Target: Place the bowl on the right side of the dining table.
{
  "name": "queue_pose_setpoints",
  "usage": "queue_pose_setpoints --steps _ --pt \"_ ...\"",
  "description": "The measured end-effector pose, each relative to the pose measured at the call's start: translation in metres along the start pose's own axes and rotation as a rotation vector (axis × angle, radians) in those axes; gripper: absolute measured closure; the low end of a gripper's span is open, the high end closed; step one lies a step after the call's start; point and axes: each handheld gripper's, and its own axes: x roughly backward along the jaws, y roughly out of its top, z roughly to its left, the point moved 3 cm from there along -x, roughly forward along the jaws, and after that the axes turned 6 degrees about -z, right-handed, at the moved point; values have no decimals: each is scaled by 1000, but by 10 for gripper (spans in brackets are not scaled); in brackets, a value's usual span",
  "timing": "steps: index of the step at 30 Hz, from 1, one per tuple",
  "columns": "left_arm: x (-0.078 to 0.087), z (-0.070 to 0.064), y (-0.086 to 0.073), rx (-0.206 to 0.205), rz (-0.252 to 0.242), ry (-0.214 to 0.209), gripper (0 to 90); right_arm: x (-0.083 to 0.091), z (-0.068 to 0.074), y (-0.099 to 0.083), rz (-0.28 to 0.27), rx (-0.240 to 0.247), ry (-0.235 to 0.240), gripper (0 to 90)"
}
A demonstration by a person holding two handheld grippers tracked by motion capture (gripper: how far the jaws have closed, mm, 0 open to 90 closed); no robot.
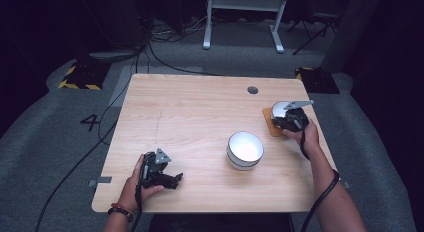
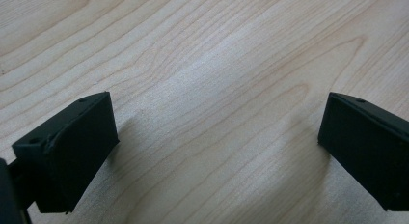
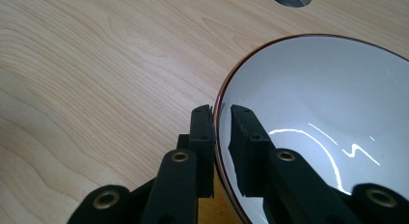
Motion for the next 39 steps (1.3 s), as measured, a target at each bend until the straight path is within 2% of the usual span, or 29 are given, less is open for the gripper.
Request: queue_pose_setpoints --steps 16,22,34,36,39 --pt "0 0 0 -1 -3 1 4 3 -1 1 5 -20 8 775" --pt "0 0 0 -1 0 0 3 3 -1 -1 -9 -23 13 774" --pt "0 0 0 -1 0 0 3 6 -2 -6 -4 -29 1 709" --pt "0 0 0 -1 -3 1 3 7 -2 -6 -10 -27 -6 662" --pt "0 0 0 -1 1 0 3 8 0 -6 -9 -22 -2 637"
